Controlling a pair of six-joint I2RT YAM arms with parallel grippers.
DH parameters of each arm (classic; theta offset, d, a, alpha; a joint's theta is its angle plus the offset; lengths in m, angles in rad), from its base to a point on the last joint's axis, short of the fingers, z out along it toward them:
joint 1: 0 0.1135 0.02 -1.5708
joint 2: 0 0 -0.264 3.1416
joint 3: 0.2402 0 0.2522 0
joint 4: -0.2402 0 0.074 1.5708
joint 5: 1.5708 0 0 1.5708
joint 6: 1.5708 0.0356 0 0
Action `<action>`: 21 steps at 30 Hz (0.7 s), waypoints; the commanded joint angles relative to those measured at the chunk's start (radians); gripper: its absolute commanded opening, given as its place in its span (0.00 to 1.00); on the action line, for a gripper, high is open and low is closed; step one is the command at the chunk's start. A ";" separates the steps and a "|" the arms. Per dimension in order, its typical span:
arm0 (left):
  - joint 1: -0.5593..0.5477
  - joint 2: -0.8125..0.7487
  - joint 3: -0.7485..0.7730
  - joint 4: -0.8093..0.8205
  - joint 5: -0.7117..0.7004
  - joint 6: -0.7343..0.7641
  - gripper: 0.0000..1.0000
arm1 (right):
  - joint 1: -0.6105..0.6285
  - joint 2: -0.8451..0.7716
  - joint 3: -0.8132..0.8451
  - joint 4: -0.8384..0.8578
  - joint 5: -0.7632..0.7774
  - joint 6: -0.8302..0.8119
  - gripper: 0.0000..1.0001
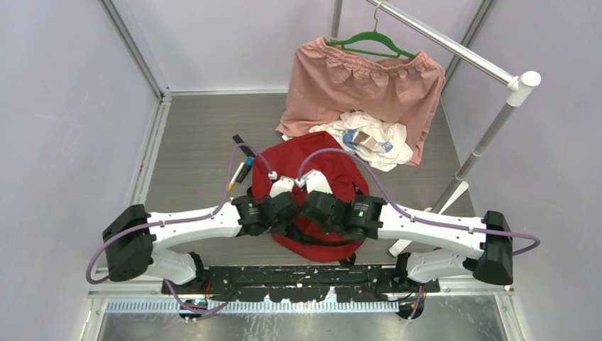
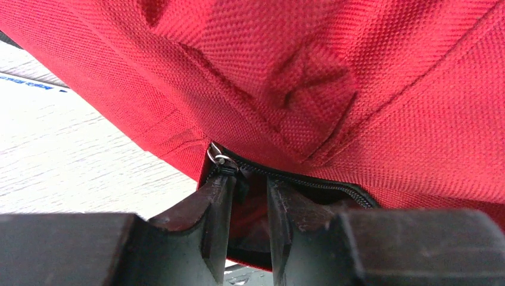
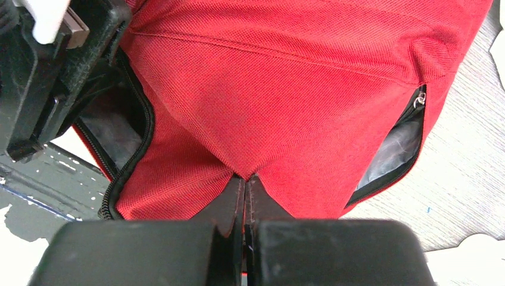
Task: Pack the student bag
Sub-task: Zip the student bag at the center of the board.
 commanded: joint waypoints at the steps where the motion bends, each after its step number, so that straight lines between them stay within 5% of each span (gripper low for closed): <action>1: -0.011 0.020 0.067 -0.032 -0.089 -0.020 0.26 | -0.002 -0.054 0.004 -0.001 0.008 0.012 0.01; 5: -0.020 0.012 0.084 -0.034 -0.099 -0.027 0.00 | -0.002 -0.060 0.002 -0.003 0.015 0.014 0.01; 11: -0.035 -0.108 0.055 0.070 0.057 0.004 0.00 | -0.004 -0.057 -0.001 -0.009 0.022 0.022 0.02; 13: -0.036 -0.139 0.036 0.093 0.122 0.003 0.00 | -0.004 -0.059 0.002 -0.018 0.033 0.032 0.17; 16: -0.037 -0.168 0.018 0.116 0.214 -0.002 0.00 | -0.006 -0.076 0.003 -0.026 0.050 0.043 0.56; 21: -0.059 -0.160 0.018 0.140 0.304 -0.009 0.00 | -0.009 -0.119 -0.007 -0.015 0.070 0.068 0.68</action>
